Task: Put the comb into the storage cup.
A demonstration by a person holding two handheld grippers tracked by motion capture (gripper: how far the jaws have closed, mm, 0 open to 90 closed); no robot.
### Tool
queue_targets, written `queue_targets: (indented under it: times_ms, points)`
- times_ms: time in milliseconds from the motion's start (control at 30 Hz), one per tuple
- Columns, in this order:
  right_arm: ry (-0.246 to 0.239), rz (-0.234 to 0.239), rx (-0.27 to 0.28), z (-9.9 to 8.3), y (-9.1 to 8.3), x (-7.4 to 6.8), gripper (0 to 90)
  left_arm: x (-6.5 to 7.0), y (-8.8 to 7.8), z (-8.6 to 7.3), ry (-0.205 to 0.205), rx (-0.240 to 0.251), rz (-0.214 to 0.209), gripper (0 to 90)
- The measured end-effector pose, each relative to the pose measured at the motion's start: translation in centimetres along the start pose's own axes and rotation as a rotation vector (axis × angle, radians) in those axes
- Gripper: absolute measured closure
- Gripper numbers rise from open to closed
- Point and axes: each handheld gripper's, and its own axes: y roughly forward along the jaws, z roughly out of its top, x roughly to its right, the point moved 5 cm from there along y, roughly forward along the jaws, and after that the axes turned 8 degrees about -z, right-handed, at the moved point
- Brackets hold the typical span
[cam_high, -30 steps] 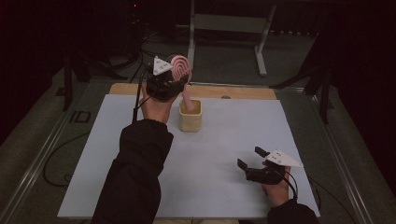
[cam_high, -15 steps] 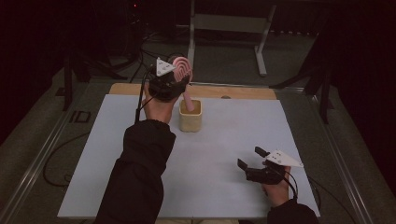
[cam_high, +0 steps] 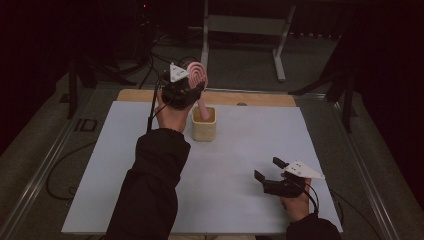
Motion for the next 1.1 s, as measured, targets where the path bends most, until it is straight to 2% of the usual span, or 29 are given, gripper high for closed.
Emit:
queue_targets:
  times_ms: [1100]
  points:
    - [0.009, 0.002, 0.000, 0.0, 0.0, 0.1, 9.0, -0.3, 1.3, -1.0, -0.028, -0.018, 0.010, 63.8]
